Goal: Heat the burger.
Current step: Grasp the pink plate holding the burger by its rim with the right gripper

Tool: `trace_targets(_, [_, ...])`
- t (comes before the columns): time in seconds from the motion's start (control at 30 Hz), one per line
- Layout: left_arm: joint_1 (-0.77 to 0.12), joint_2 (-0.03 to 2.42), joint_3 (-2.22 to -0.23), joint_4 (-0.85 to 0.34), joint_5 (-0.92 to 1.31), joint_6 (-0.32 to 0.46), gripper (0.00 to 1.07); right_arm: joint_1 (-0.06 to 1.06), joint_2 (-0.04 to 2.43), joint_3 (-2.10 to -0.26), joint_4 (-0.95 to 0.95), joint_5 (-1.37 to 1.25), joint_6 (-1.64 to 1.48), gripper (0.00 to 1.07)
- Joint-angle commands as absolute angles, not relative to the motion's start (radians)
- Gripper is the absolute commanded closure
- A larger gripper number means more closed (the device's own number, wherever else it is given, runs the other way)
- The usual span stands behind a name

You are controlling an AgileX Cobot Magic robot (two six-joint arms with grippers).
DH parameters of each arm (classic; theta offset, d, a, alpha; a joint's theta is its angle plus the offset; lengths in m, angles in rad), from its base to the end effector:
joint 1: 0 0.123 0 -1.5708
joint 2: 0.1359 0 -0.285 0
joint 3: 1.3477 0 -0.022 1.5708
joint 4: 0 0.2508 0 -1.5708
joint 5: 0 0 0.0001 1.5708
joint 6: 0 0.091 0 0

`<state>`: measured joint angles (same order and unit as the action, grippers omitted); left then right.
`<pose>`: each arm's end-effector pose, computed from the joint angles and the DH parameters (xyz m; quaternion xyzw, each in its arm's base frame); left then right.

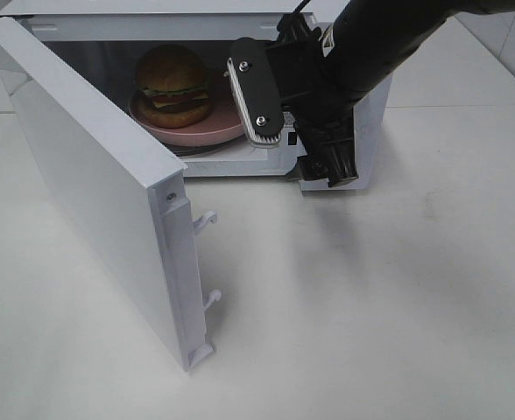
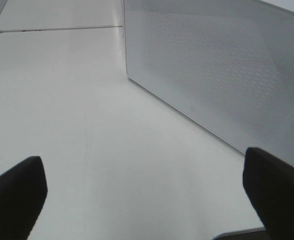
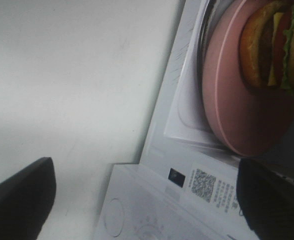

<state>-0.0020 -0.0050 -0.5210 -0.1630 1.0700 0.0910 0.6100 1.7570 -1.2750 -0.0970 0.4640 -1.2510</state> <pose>-0.0091 -0.0129 0.2832 0.0439 0.8449 -0.0578 0.5300 0.3216 0.2200 0.2484 -0.7705 0.5328 -0.1433 0.3192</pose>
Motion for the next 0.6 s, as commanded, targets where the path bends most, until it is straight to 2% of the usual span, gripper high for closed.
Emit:
trace_targets(0.03, [0.001, -0.011, -0.517, -0.165, 1.067, 0.088, 0.06, 0.62, 1.778, -1.295, -0.107, 0.433, -1.223, 0.13])
trace_targets(0.6, [0.001, -0.011, -0.517, -0.165, 1.067, 0.088, 0.06, 0.666, 1.981, -1.462, -0.129, 0.338, -1.146, 0.16])
